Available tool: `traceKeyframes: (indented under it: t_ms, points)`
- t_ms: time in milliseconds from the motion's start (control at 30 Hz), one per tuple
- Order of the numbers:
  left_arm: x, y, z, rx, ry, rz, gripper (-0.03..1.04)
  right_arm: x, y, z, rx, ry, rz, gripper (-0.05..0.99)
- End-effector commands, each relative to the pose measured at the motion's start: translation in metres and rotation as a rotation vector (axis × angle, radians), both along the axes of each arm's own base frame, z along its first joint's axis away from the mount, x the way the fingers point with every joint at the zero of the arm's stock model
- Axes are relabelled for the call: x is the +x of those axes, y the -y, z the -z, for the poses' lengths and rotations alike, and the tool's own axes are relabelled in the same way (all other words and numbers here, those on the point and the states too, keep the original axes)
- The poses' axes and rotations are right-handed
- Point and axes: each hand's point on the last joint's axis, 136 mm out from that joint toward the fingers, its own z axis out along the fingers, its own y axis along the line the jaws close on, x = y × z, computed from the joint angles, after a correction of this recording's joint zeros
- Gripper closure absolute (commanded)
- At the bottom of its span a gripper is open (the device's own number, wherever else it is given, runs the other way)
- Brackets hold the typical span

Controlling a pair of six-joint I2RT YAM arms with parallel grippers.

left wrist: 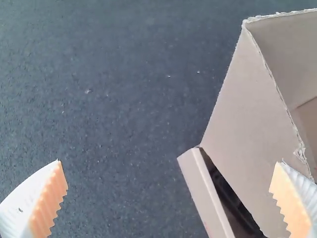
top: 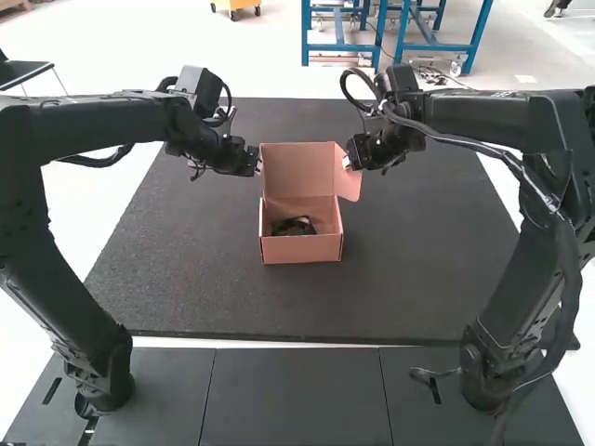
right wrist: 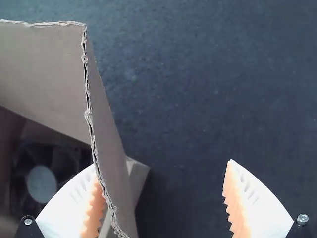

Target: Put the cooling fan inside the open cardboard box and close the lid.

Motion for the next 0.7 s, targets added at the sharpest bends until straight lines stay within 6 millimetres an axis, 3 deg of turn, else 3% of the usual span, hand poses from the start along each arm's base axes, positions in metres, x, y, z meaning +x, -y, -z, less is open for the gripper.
traceKeyframes:
  t_ms: [0, 167, 400, 567, 667]
  points:
    - [0.0, 0.01, -0.002, -0.019, 0.005, 0.014, 0.04, 0.008, -0.003, -0.021, 0.031, 0.034, -0.004, 0.43]
    - [0.002, 0.012, -0.007, -0.023, 0.015, 0.019, 0.04, 0.004, -0.002, -0.025, 0.028, 0.007, 0.003, 0.46]
    - [0.001, 0.012, -0.008, -0.023, 0.014, 0.018, 0.04, -0.003, -0.002, -0.024, 0.027, -0.024, -0.005, 0.7]
    - [-0.002, 0.012, -0.008, -0.026, 0.002, 0.012, 0.04, -0.009, -0.004, -0.022, 0.034, -0.049, -0.018, 0.72]
    - [-0.002, 0.011, -0.009, -0.028, 0.003, 0.008, 0.04, -0.011, -0.005, -0.022, 0.037, -0.06, -0.024, 0.78]
